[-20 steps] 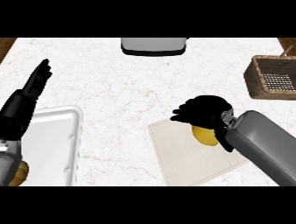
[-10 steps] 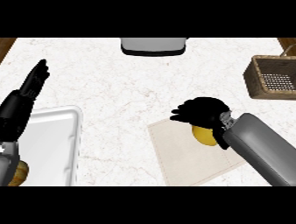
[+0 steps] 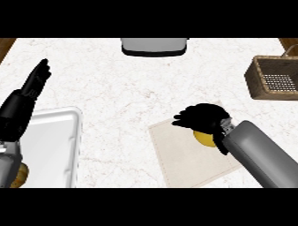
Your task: Pick the lemon from the placemat and place it in the basket
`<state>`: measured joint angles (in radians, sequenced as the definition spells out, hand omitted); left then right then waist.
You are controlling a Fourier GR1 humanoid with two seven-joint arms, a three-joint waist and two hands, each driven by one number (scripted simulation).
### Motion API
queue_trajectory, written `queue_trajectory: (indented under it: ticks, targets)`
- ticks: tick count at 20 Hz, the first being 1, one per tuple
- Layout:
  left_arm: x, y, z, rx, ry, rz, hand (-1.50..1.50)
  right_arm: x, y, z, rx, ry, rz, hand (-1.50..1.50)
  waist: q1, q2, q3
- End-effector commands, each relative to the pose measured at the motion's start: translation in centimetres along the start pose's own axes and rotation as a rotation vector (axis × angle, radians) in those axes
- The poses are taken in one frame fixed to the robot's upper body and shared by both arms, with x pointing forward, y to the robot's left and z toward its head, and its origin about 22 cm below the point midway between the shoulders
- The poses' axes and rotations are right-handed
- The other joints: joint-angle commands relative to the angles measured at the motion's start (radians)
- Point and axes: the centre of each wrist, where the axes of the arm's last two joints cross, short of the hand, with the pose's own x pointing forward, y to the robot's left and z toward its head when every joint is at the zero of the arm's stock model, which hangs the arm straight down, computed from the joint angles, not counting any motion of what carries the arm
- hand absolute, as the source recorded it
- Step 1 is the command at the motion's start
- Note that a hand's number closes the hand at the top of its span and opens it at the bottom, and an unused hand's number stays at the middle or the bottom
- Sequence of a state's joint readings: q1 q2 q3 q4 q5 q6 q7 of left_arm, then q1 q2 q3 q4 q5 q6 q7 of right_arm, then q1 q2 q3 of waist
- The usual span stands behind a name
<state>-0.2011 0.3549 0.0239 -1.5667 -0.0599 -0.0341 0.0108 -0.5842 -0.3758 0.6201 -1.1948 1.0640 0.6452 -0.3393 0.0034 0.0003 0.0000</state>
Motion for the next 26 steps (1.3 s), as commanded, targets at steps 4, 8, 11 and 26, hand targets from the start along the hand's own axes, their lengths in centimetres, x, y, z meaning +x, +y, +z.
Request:
queue_trajectory:
  ticks: [4,8,11,26]
  targets:
    - [2.3,-0.4,1.2,0.012,0.006,0.014,0.00,-0.9,3.5,0.9,0.027,0.020,0.002,-1.50,0.001,-0.002,0.000]
    - [-0.4,0.4,-0.6,0.005,0.006,-0.004,0.00,-1.3,1.2,-0.3,0.019,0.038,-0.021,-1.50,-0.001,0.000,0.000]
    - [-2.0,0.2,0.2,-0.006,0.005,-0.011,0.00,-2.9,1.9,-0.2,0.013,0.048,-0.008,-1.50,0.000,0.001,0.000]
    - [0.2,-1.6,0.3,0.004,-0.001,0.006,0.00,-1.8,4.8,-4.8,0.006,-0.017,0.031,1.50,0.008,0.002,0.000]
